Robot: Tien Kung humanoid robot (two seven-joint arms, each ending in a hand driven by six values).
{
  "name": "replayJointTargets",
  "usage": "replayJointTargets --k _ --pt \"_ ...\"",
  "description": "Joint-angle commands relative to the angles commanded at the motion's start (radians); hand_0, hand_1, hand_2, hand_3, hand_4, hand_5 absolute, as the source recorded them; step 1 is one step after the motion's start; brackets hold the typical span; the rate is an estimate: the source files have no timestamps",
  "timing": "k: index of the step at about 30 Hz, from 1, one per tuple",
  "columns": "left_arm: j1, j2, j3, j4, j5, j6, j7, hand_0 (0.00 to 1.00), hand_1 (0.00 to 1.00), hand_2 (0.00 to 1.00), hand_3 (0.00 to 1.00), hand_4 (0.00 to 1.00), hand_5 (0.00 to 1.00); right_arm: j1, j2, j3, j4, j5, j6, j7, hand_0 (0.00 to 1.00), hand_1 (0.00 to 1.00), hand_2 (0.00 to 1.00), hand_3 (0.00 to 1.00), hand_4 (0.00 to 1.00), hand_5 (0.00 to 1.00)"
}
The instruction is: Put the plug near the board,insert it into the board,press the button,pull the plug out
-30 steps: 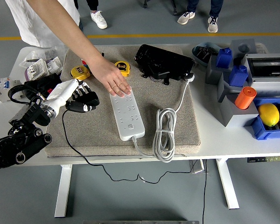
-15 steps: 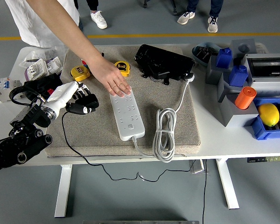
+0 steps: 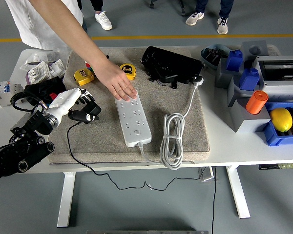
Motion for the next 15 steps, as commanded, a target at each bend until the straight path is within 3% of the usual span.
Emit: replayJointTargets --k 4,5,10,11,15 --pt "0.002 0.001 -0.008 -0.006 0.008 0.002 -0.004 0.6 0.648 0.615 0.625 0.998 0.279 -0.001 0.0 -0.001 -0.001 0.001 0.0 0.0 0.699 0.702 0.684 0.578 0.998 0.541" --pt "0.003 0.001 -0.009 -0.007 0.01 0.002 -0.005 0.7 0.743 0.743 0.746 0.998 0.484 -0.001 0.0 -0.001 -0.001 0.001 0.0 0.0 0.699 0.702 0.684 0.578 0.998 0.542" --pt "0.008 0.004 -0.027 -0.021 0.02 0.009 -0.023 0.7 0.743 0.743 0.746 0.998 0.484 -0.001 0.002 -0.001 -0.001 0.001 0.0 0.0 0.699 0.702 0.684 0.578 0.998 0.542" --pt "0.009 0.004 -0.029 -0.026 0.028 0.008 -0.02 0.798 0.824 0.834 0.806 0.998 0.595 -0.002 0.002 -0.001 -0.001 0.001 0.0 0.0 0.699 0.702 0.684 0.578 0.998 0.541" --pt "0.011 0.005 -0.038 -0.034 0.038 0.008 -0.021 0.798 0.824 0.834 0.806 0.998 0.595 -0.001 0.001 0.0 -0.002 0.001 0.0 0.0 0.699 0.702 0.684 0.578 0.998 0.541"
